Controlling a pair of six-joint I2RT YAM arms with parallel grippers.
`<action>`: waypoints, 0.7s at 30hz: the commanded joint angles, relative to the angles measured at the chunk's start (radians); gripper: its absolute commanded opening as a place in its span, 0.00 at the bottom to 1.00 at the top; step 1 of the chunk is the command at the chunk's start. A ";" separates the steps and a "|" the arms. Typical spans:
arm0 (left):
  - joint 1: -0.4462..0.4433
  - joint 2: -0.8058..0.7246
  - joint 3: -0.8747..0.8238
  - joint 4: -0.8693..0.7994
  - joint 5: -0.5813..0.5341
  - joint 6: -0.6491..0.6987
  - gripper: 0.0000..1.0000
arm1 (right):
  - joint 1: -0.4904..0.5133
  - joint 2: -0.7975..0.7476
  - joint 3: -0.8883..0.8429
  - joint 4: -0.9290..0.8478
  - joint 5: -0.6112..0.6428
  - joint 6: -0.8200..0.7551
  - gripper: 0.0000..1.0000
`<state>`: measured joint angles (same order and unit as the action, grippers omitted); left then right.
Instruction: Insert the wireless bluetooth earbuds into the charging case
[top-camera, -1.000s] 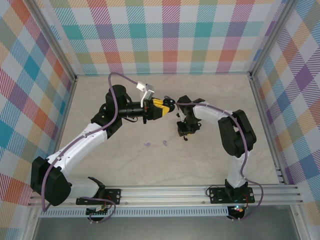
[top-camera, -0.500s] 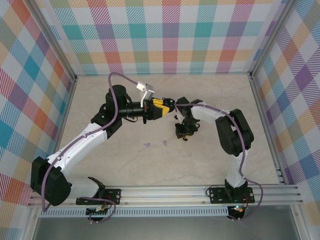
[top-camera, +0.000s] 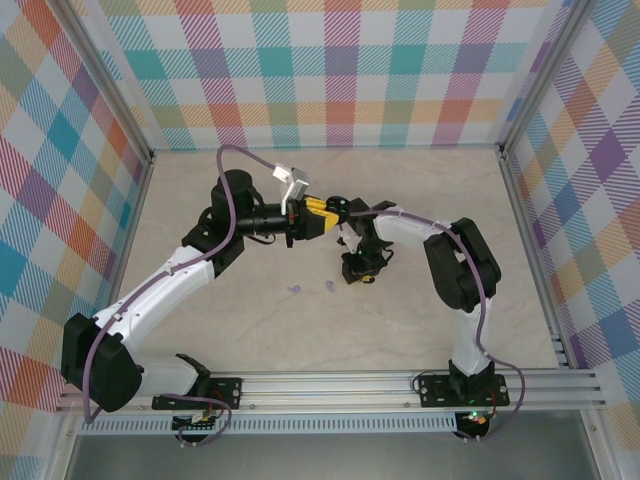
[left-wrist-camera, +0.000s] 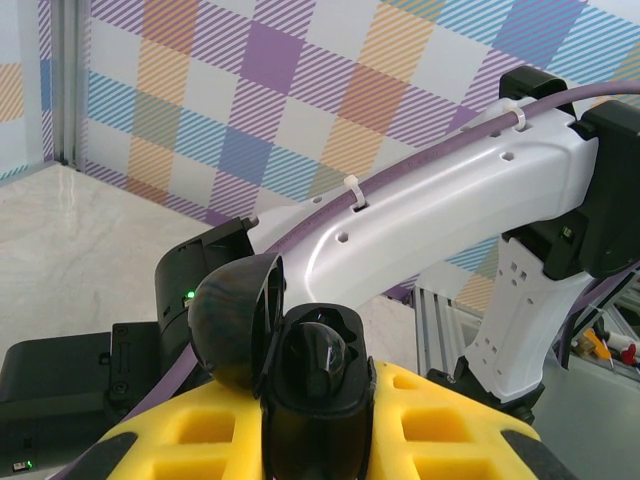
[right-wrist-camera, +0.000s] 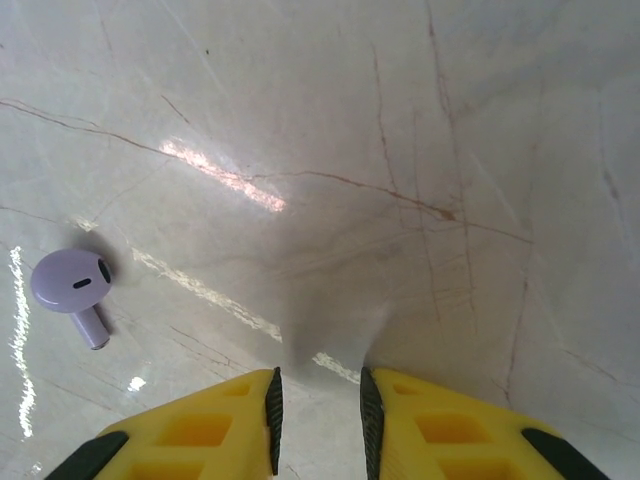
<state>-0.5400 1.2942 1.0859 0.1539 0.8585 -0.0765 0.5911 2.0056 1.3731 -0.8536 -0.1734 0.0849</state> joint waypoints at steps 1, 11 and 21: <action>0.006 -0.025 0.021 -0.008 -0.001 0.023 0.08 | 0.007 -0.022 -0.042 -0.051 -0.003 -0.014 0.30; 0.006 -0.026 0.019 -0.005 0.000 0.026 0.08 | 0.007 -0.090 -0.104 -0.073 0.071 0.010 0.31; 0.006 -0.028 0.017 -0.010 -0.002 0.027 0.08 | 0.001 -0.173 -0.097 -0.039 0.050 0.040 0.32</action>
<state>-0.5400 1.2938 1.0855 0.1326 0.8520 -0.0624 0.5900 1.9049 1.2751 -0.8944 -0.0834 0.1143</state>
